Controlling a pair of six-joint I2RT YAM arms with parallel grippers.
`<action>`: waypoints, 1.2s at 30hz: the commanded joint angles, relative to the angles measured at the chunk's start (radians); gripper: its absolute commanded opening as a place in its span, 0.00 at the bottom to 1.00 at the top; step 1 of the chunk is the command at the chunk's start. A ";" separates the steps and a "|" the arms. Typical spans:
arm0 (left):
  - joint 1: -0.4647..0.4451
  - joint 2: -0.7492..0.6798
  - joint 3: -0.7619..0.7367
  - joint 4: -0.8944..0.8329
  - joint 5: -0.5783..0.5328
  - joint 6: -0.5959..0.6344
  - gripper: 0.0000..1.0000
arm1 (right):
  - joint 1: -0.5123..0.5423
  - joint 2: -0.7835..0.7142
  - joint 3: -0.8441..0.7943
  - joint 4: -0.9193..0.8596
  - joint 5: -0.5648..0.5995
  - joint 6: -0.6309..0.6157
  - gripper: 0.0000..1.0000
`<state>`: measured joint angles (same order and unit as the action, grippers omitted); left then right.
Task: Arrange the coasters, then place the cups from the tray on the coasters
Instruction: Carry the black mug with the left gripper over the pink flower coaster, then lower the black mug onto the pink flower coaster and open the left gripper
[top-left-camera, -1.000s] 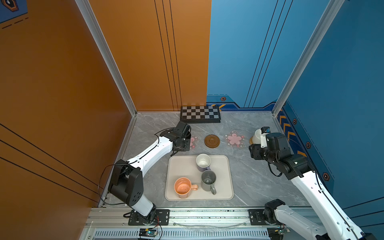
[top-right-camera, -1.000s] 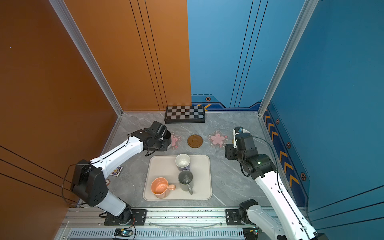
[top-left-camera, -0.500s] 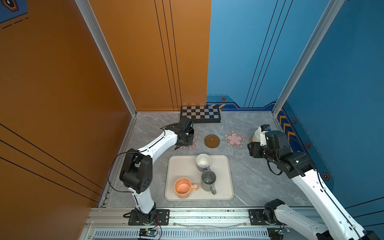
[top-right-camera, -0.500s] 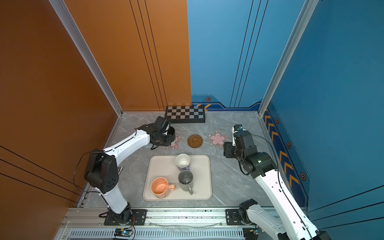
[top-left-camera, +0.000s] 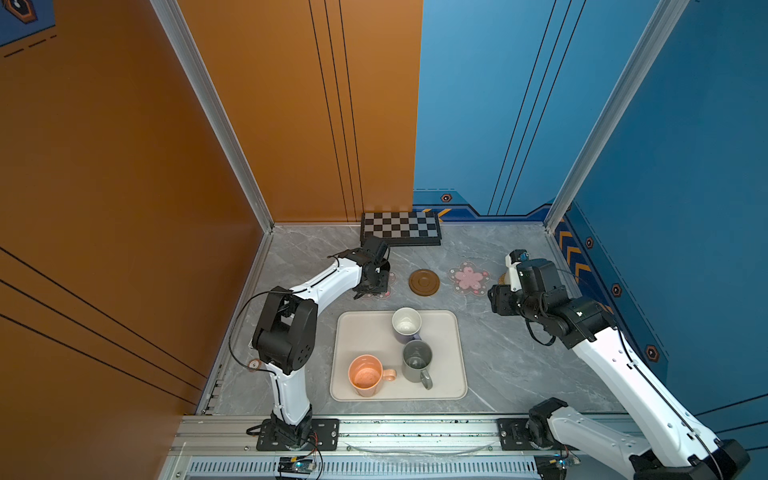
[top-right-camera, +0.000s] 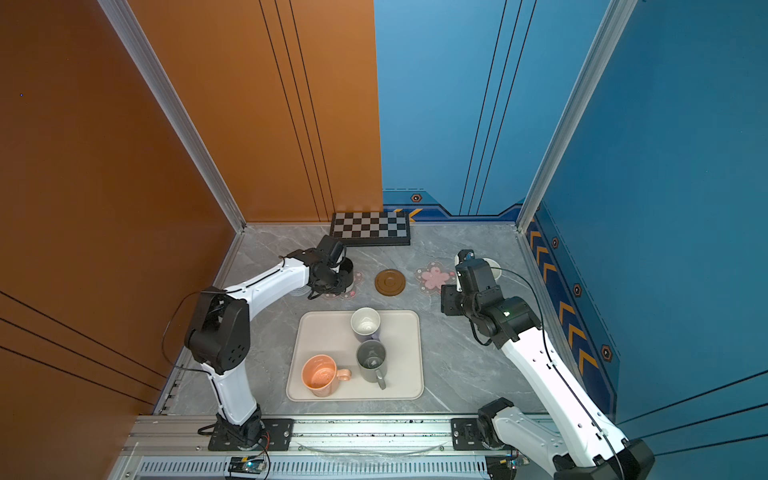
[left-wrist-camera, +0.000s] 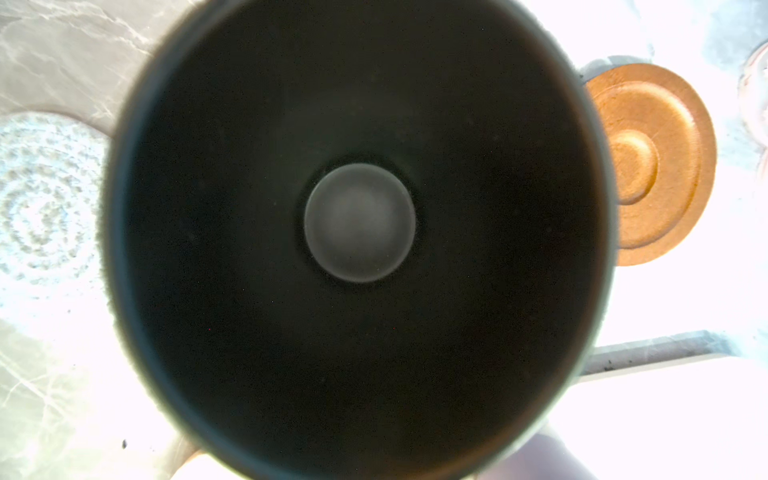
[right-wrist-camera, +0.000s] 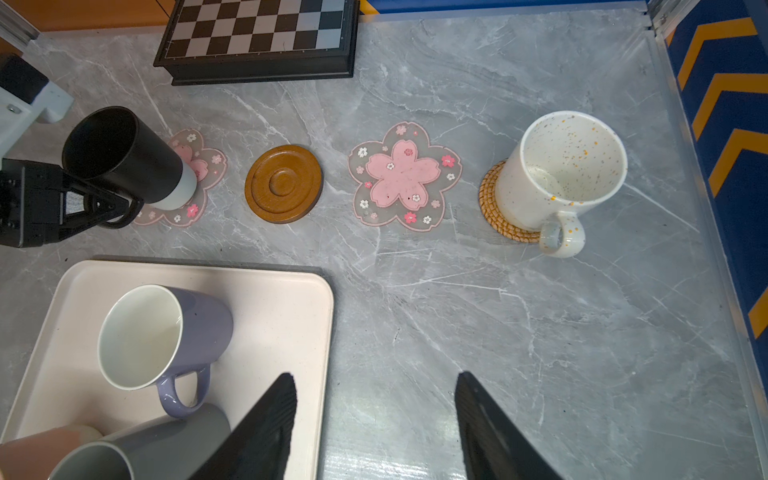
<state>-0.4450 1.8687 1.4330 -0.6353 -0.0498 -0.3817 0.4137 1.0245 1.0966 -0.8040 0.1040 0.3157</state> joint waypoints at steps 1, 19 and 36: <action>0.006 -0.016 0.043 0.068 -0.010 0.001 0.00 | 0.010 0.006 0.019 -0.014 0.032 0.011 0.63; 0.000 0.024 0.060 0.072 -0.077 0.017 0.00 | 0.030 0.003 0.013 -0.005 0.034 0.017 0.64; -0.005 0.024 0.033 0.112 -0.104 -0.008 0.00 | 0.046 -0.012 -0.008 -0.004 0.040 0.029 0.63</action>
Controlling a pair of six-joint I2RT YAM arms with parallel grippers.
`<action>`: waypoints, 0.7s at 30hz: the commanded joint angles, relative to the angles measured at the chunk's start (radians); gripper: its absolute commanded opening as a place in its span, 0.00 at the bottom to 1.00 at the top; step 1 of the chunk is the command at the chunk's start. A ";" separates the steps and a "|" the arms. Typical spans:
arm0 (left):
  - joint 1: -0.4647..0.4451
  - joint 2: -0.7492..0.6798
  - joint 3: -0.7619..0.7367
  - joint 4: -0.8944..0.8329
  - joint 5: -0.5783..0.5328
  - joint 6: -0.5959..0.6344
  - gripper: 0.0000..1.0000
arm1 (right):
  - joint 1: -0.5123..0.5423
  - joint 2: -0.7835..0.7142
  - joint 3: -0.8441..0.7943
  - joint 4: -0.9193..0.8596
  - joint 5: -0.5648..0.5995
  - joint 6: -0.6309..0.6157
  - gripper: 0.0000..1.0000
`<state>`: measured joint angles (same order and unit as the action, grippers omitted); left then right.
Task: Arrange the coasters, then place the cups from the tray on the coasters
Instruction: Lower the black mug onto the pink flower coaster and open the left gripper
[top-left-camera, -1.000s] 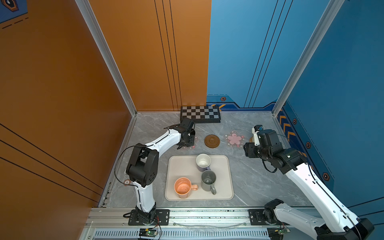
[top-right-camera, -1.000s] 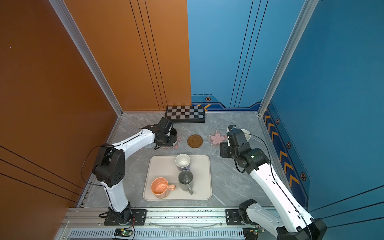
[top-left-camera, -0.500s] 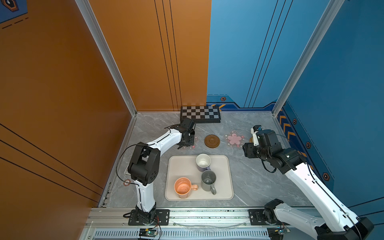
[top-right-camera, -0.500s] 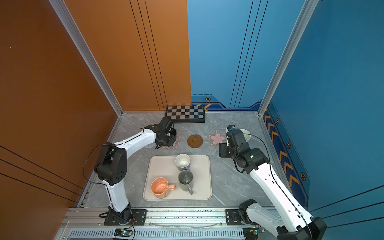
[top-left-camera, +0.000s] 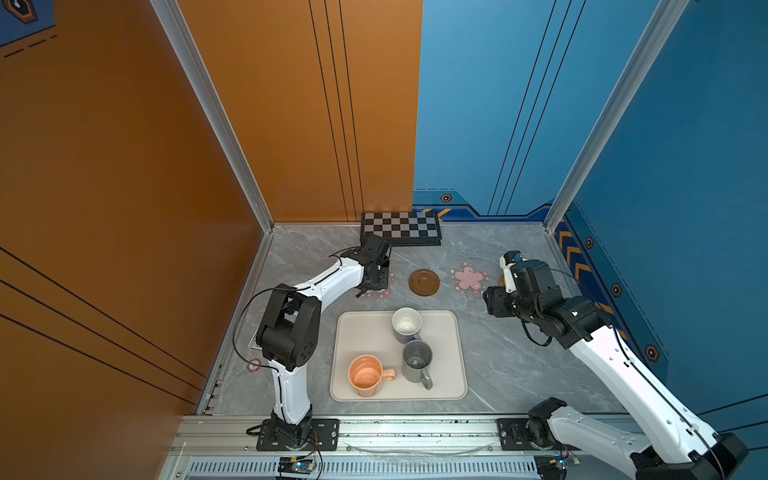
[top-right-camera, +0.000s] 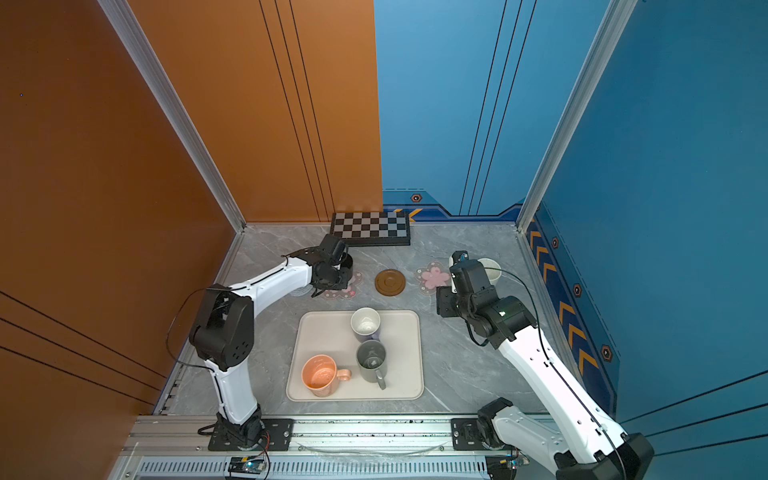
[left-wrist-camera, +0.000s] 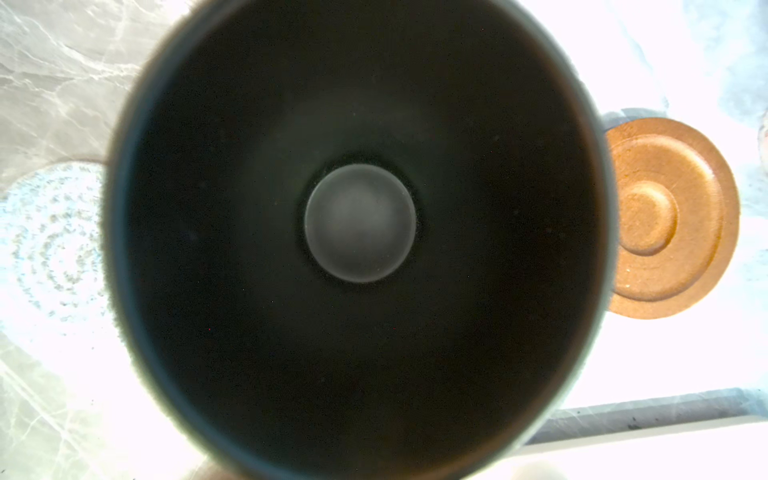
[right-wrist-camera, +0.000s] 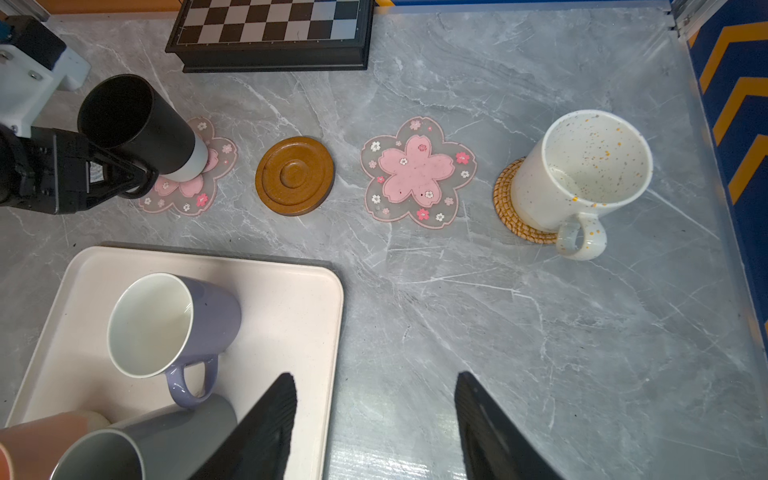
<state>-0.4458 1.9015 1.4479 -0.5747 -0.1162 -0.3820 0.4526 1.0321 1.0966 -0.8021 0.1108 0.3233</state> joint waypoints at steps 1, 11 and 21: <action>-0.004 -0.008 0.016 0.052 -0.039 -0.009 0.00 | 0.008 -0.021 -0.009 -0.007 0.033 0.020 0.64; -0.009 0.004 -0.020 0.052 -0.050 -0.028 0.06 | 0.011 -0.023 -0.018 -0.006 0.032 0.021 0.64; -0.024 -0.012 -0.049 0.073 -0.038 -0.015 0.30 | 0.014 -0.030 -0.026 -0.007 0.036 0.000 0.65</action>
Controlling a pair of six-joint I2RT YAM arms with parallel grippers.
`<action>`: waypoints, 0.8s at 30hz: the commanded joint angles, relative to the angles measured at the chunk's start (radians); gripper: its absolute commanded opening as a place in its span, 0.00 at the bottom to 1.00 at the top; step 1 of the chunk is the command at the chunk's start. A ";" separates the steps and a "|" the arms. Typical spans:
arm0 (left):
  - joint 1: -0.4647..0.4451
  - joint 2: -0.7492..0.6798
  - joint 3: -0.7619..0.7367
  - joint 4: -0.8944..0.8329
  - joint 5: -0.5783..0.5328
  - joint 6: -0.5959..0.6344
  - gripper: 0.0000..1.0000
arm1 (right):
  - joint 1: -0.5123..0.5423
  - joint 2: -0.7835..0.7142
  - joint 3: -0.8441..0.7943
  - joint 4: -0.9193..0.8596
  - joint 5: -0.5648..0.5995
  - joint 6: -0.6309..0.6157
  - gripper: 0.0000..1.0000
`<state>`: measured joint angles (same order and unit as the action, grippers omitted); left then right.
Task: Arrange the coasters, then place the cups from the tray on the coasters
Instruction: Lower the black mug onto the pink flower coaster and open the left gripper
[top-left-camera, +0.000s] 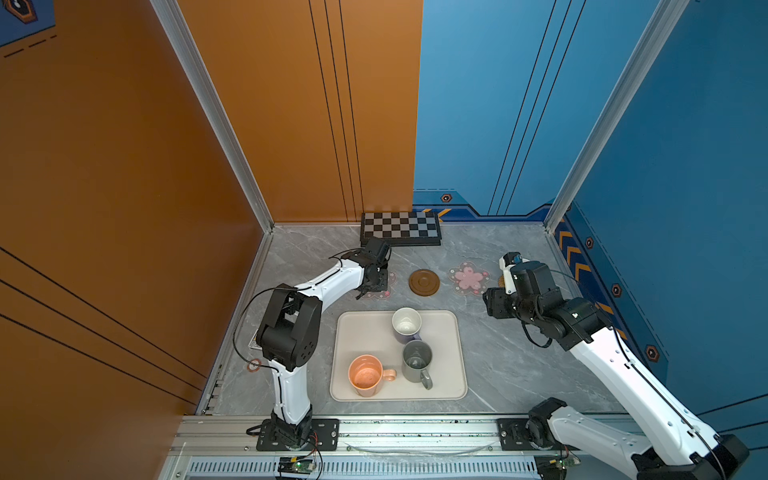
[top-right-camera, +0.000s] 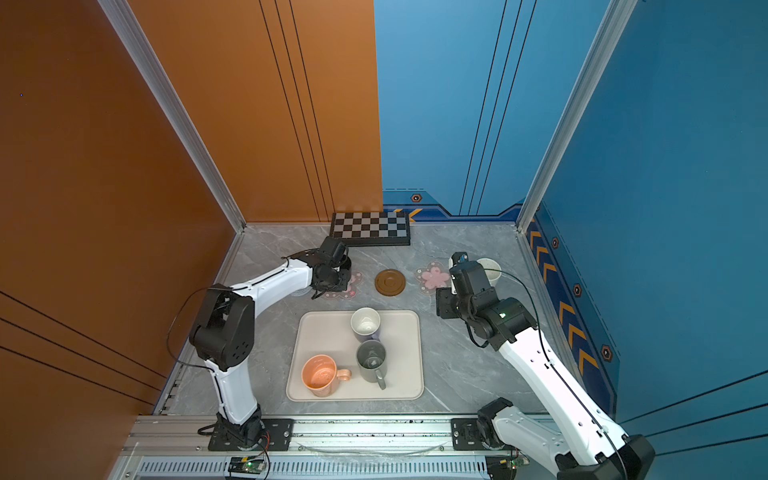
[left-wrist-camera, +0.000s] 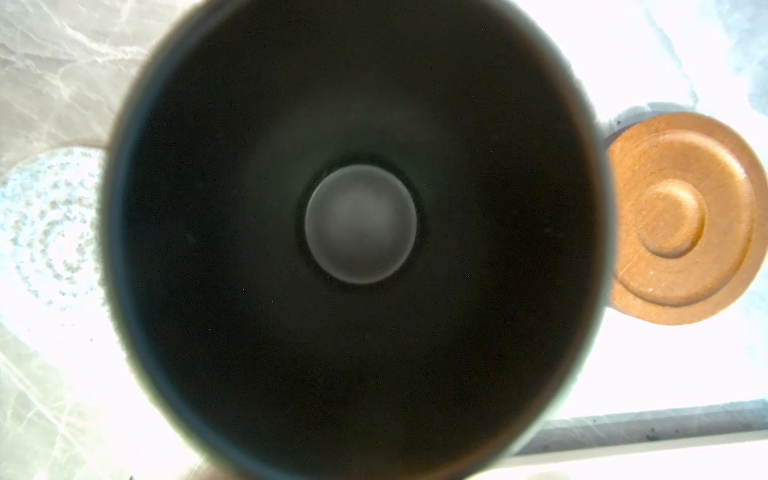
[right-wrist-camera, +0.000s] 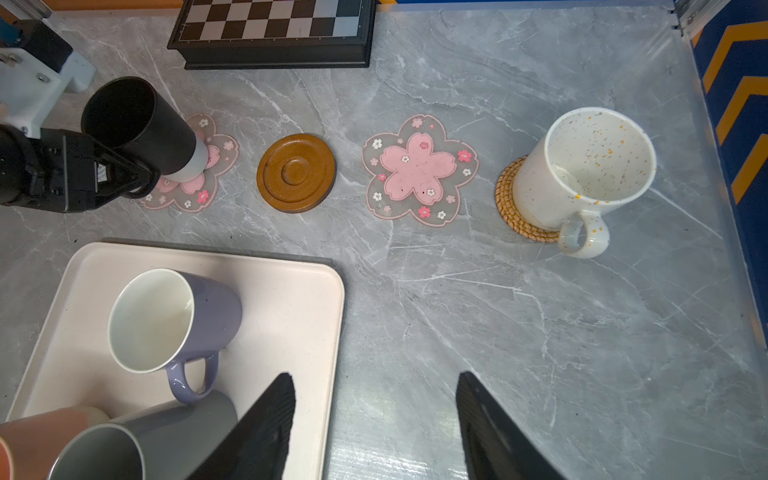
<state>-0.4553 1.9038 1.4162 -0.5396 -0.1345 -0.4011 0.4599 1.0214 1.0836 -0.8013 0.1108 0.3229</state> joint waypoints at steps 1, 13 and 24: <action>-0.015 -0.014 -0.017 0.038 -0.020 0.005 0.31 | 0.007 -0.023 -0.015 -0.008 0.041 -0.003 0.65; -0.026 -0.099 -0.051 0.036 -0.008 -0.016 0.98 | 0.008 -0.052 -0.019 -0.017 0.055 0.002 0.66; -0.117 -0.358 -0.202 0.062 -0.375 0.139 0.98 | 0.015 -0.048 -0.011 -0.017 0.058 0.013 0.65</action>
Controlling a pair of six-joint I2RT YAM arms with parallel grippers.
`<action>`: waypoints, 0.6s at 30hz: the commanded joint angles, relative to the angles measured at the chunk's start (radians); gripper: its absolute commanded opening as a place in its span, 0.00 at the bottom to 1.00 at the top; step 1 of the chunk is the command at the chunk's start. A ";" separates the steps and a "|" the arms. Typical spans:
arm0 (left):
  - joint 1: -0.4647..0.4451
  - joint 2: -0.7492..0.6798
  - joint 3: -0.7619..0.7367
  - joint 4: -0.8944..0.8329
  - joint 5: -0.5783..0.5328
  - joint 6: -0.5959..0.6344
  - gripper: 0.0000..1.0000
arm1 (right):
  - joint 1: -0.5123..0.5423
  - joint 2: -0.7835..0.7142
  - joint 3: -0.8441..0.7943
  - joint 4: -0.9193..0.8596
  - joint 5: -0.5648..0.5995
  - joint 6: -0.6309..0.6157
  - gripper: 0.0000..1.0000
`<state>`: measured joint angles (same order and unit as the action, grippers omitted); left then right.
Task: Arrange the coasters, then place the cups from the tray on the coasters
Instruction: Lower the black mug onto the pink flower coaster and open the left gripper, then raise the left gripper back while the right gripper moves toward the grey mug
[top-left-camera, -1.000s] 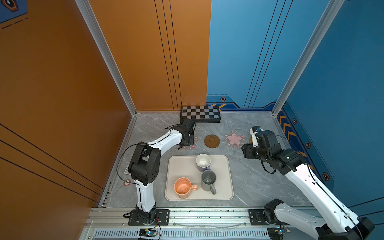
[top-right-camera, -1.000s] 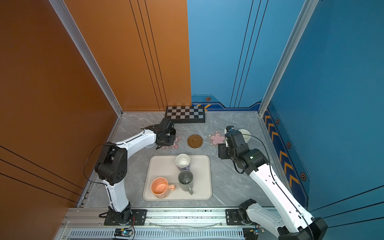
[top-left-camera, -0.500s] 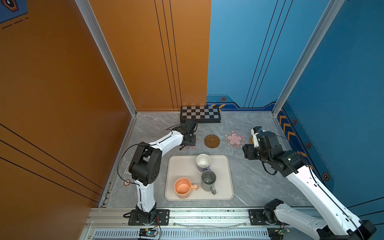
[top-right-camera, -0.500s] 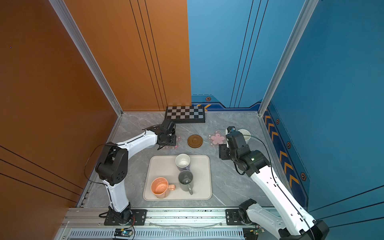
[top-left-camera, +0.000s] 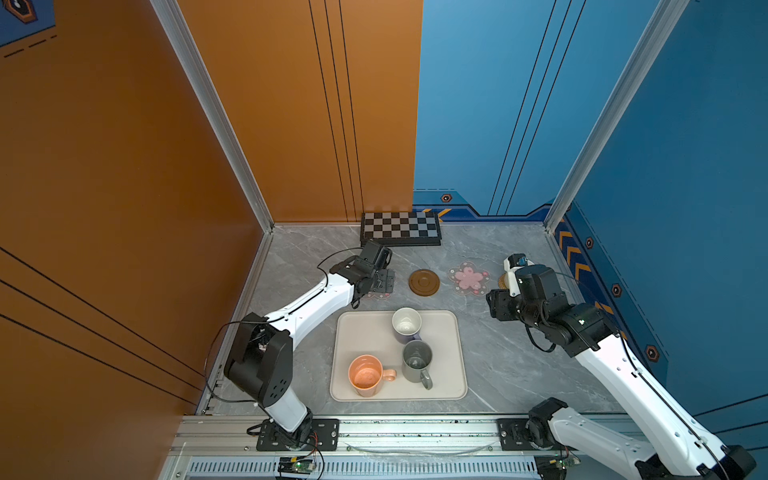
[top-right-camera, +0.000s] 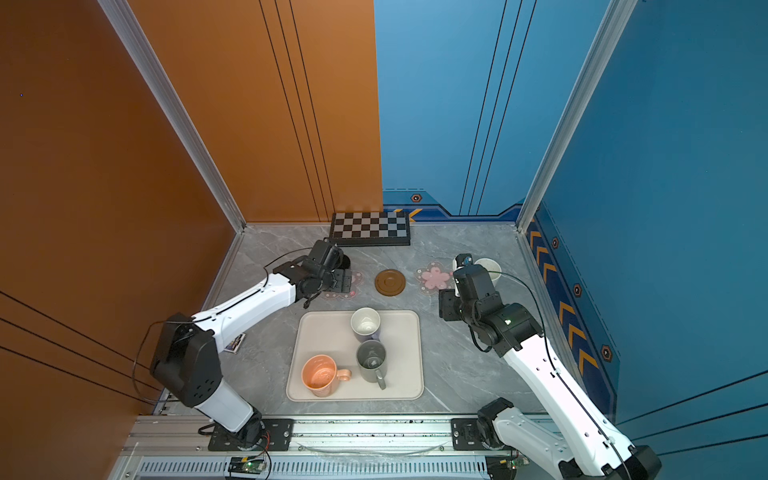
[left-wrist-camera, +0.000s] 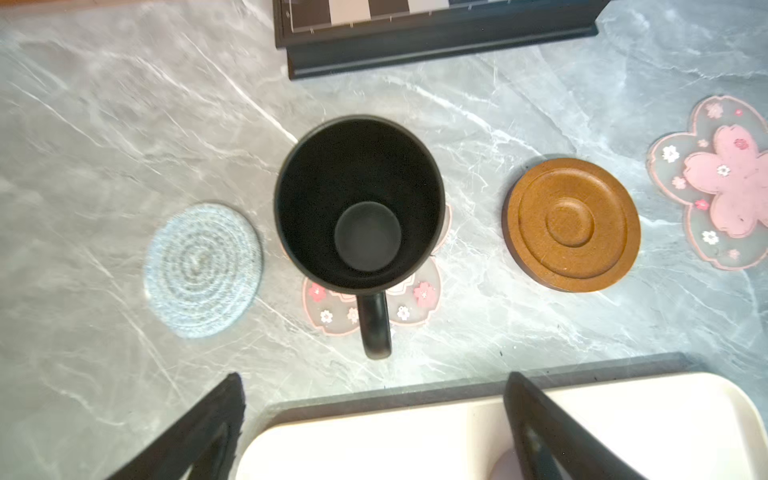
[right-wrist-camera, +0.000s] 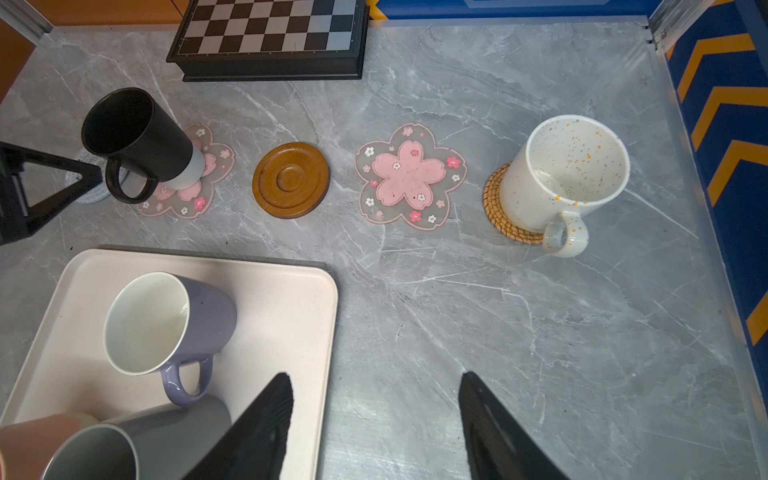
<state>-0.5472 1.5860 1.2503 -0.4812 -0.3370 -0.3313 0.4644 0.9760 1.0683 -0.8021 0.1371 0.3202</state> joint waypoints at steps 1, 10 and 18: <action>-0.042 -0.054 -0.042 0.005 -0.221 0.087 0.98 | 0.016 0.000 0.011 -0.018 0.033 0.017 0.65; -0.119 -0.274 -0.130 0.074 -0.410 0.156 0.98 | 0.071 0.003 0.086 -0.038 0.085 0.029 0.65; -0.168 -0.544 -0.329 0.284 -0.489 0.264 0.98 | 0.128 0.010 0.092 -0.038 0.127 0.066 0.65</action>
<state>-0.7101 1.0973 0.9661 -0.2798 -0.8108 -0.1246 0.5739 0.9871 1.1328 -0.8127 0.2161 0.3542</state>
